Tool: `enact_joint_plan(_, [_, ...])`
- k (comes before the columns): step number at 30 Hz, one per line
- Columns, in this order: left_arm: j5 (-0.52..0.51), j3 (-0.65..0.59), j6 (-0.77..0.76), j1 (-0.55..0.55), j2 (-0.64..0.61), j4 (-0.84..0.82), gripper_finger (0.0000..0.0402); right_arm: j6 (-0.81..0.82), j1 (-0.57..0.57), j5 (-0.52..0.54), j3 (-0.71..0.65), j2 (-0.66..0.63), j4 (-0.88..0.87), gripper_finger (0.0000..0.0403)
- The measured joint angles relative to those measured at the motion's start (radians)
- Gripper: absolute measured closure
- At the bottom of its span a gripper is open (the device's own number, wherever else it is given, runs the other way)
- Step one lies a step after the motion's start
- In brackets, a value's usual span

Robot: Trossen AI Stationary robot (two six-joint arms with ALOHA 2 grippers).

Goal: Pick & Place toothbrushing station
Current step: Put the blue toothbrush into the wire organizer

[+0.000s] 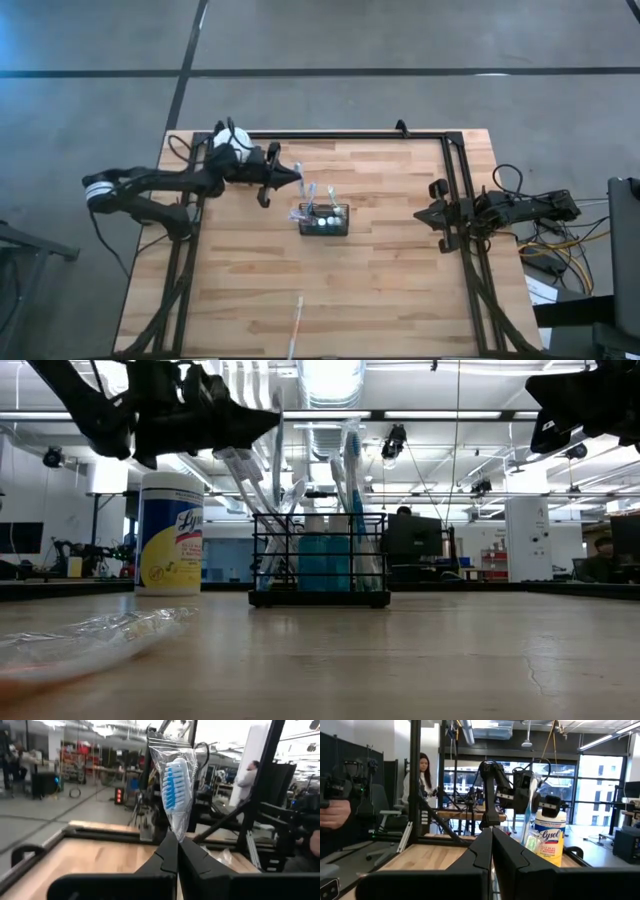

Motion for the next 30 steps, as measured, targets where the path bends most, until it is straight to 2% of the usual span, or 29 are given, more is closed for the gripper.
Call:
enact_joint_plan(4, [0.008,0.000,-0.016,-0.010,0.025,0.051,0.0402,0.000,0.000,0.000,0.000,0.000,0.000,0.0394])
enact_joint_plan(13, [0.009,-0.009,-0.018,-0.053,0.054,0.050,0.0401,0.000,0.000,0.001,0.000,0.000,0.000,0.0394])
enact_joint_plan(30, [-0.031,-0.070,0.076,-0.062,0.159,0.063,0.0401,0.000,0.000,0.002,0.000,0.000,0.002,0.0394])
